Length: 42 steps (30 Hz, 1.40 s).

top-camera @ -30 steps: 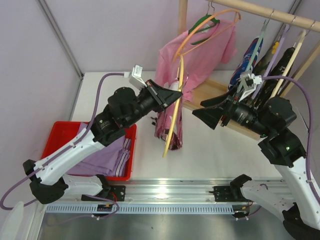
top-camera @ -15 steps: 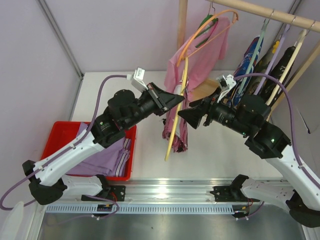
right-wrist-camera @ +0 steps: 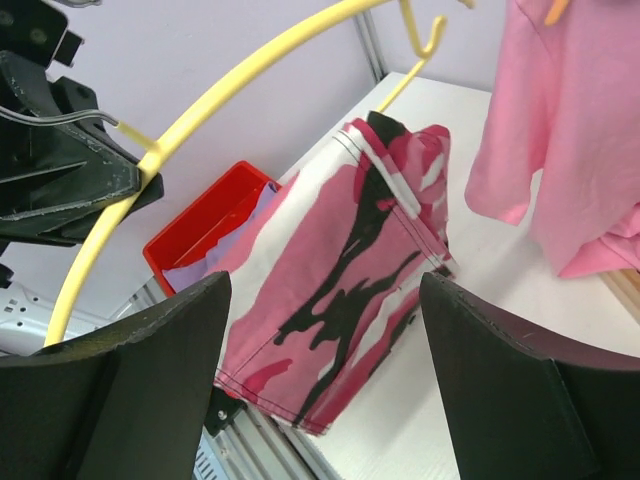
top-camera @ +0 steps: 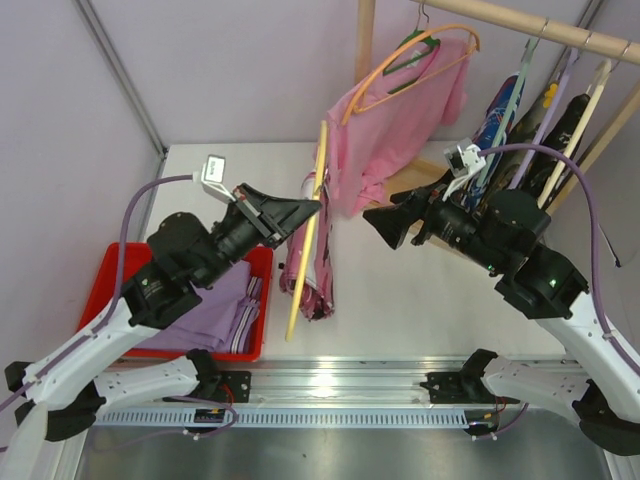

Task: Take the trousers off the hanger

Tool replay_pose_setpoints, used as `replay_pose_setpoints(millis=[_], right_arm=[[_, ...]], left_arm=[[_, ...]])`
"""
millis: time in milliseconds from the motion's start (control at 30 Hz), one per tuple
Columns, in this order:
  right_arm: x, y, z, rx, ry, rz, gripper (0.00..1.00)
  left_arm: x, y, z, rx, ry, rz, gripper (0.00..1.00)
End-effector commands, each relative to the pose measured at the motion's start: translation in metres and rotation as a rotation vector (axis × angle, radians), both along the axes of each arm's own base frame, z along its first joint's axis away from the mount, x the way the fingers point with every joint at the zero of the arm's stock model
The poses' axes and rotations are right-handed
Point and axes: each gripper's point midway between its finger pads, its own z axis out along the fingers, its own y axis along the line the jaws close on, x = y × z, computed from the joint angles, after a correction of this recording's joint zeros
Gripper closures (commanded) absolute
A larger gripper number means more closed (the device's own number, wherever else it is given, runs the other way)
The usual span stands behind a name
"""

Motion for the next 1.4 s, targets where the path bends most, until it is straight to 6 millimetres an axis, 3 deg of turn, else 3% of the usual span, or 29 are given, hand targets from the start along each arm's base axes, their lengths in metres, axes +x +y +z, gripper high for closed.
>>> replay_pose_setpoints(millis=[0, 200, 300, 500, 767, 1000, 1200, 1367], right_arm=[[0.002, 0.0, 0.018, 0.03, -0.045, -0.01, 0.17], [0.004, 0.039, 0.002, 0.005, 0.003, 0.13, 0.17], [0.003, 0.052, 0.005, -0.011, -0.033, 0.158, 0.17], [0.002, 0.086, -0.005, -0.078, -0.079, 0.22, 0.17], [0.013, 0.106, 0.003, -0.123, -0.152, 0.2, 0.17], [0.033, 0.112, -0.021, -0.274, -0.194, 0.106, 0.17], [0.038, 0.122, -0.036, -0.372, -0.254, 0.052, 0.17], [0.046, 0.123, -0.04, -0.393, -0.27, -0.023, 0.27]], left_arm=[[-0.011, 0.043, 0.062, -0.195, -0.127, 0.084, 1.0], [0.028, 0.079, 0.034, -0.086, -0.073, 0.387, 1.0], [0.045, 0.083, 0.025, -0.044, -0.05, 0.479, 1.0], [0.066, 0.078, 0.028, -0.015, -0.047, 0.574, 1.0], [0.083, 0.075, 0.04, -0.083, -0.018, 0.645, 1.0], [0.086, 0.074, 0.05, -0.172, 0.004, 0.657, 1.0], [0.091, 0.072, 0.044, -0.231, 0.077, 0.668, 1.0], [0.092, 0.072, 0.044, -0.264, 0.099, 0.672, 1.0]])
